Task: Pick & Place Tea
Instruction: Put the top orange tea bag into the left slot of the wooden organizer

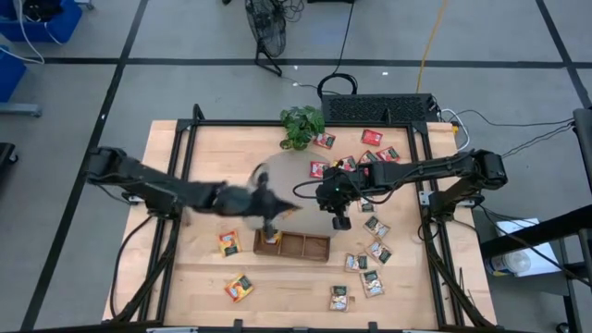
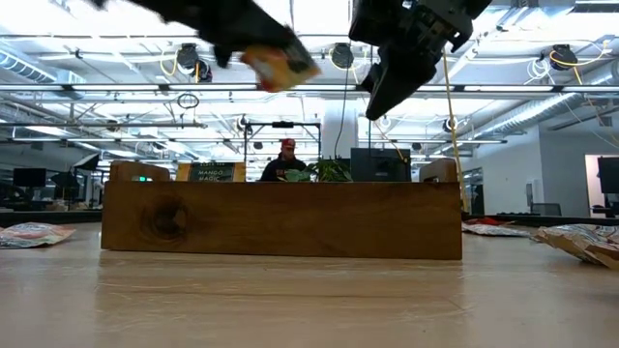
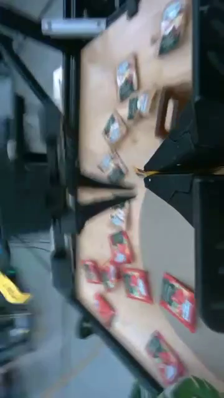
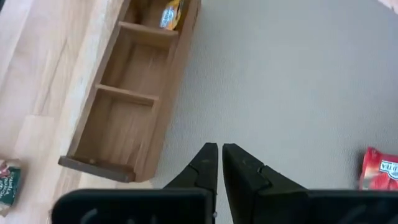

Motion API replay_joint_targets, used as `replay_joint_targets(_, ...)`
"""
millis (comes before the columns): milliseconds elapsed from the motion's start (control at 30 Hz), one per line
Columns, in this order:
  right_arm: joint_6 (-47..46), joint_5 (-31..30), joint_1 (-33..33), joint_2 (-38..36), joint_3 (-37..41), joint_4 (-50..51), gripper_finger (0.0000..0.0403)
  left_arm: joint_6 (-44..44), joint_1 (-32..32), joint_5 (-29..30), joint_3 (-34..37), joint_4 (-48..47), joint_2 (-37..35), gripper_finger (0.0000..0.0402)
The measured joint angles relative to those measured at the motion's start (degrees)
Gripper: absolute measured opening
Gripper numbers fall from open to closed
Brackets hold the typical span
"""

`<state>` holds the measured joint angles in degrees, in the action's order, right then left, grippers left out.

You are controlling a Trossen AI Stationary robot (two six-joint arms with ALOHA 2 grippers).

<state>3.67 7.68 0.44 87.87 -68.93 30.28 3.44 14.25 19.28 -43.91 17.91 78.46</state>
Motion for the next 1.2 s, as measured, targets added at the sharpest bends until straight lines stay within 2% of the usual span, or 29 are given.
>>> replay_joint_targets(167, 1.0, 0.0, 0.9, -0.4, 0.0, -0.9, 0.0005, -3.9, 9.1, 1.7, 16.0, 30.0, 0.0, 0.0001)
replay_joint_targets(233, 1.4, 0.0, 0.9, -0.4, 0.0, -0.9, 0.0003, -3.0, 11.7, 5.0, 20.5, 38.1, 1.2, 0.0001)
replay_joint_targets(333, 1.5, 0.0, 0.9, -0.4, 0.0, -2.1, 0.0001, -0.2, 14.1, 13.7, 24.5, 40.2, 3.0, 0.0001)
replay_joint_targets(433, 1.5, 0.0, 1.0, -0.4, 1.0, -5.3, 0.0002, 3.6, 13.9, 17.0, 26.0, 40.8, 5.8, 0.0001)
replay_joint_targets(767, 1.5, -0.1, 1.0, -0.4, 4.0, -9.4, 0.0001, 3.1, 14.3, 16.9, 25.8, 53.4, 18.9, 0.0000)
replay_joint_targets(1000, 1.5, -0.1, 1.0, -0.4, 4.1, -10.5, 0.0001, -1.0, 16.7, 16.9, 25.8, 63.8, 25.6, 0.0000)
replay_joint_targets(1200, 1.6, -0.1, 1.0, -0.4, 4.1, -11.0, 0.0001, 0.2, 17.4, 16.8, 25.8, 64.2, 27.4, 0.0008)
